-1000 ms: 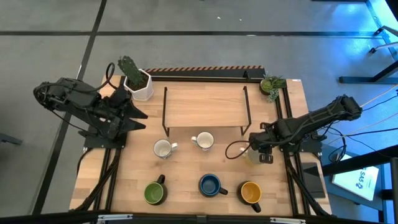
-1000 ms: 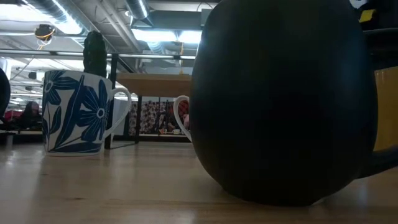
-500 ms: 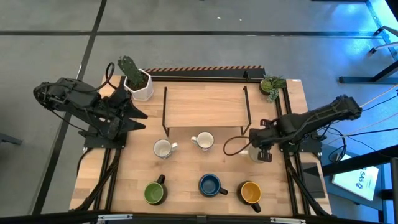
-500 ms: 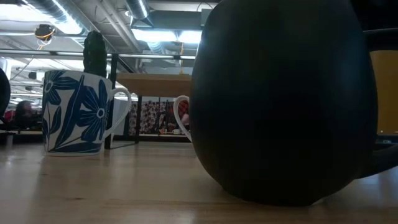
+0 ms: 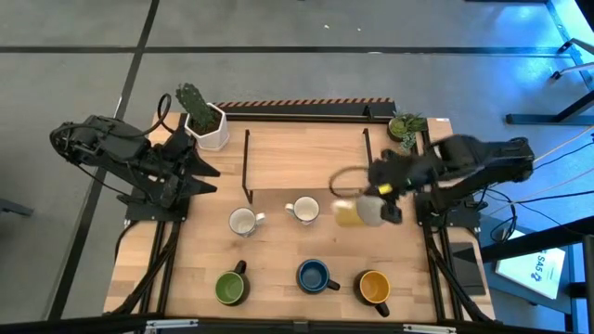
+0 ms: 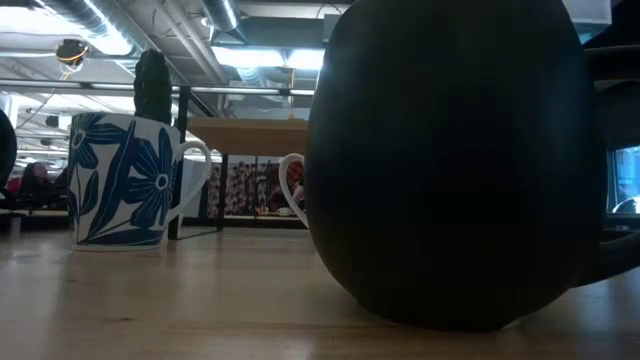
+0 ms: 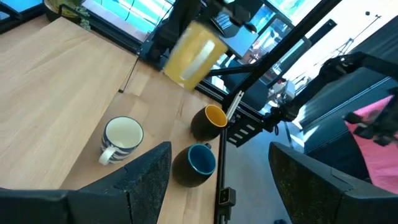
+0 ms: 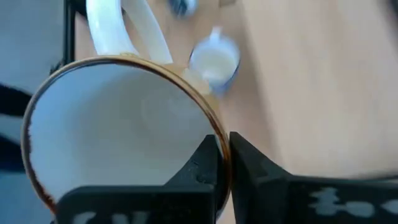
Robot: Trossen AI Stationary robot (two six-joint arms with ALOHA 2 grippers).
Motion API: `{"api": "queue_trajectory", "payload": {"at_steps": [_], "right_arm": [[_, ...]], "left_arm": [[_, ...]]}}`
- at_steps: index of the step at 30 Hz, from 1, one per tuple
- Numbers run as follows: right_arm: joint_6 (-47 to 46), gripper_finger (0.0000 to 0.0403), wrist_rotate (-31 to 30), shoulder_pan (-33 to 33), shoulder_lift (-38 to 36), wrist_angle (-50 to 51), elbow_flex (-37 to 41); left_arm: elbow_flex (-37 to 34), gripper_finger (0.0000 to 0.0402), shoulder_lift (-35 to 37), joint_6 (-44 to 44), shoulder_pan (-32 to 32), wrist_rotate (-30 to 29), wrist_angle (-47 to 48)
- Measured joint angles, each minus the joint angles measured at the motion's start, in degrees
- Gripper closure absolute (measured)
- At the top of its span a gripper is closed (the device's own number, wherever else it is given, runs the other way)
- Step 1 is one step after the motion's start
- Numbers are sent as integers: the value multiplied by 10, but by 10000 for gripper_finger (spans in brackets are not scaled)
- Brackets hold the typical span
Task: Place coffee mugs
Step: Put the yellow cup on the shelf
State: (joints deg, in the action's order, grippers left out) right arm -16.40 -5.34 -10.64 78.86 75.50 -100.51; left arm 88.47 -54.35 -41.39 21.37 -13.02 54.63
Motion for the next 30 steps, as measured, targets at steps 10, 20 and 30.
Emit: {"api": "queue_trajectory", "payload": {"at_steps": [10,20,30], "right_arm": [[233,402,34,169,225,62,-302],[283,403,90,245,341,45,-336],[274,403,78,261,375,59,-336]], "left_arm": [[0,139,3,11,0,0,3],[0,139,10,16,0,0,3],[0,139,13,35,0,-3,3]]}}
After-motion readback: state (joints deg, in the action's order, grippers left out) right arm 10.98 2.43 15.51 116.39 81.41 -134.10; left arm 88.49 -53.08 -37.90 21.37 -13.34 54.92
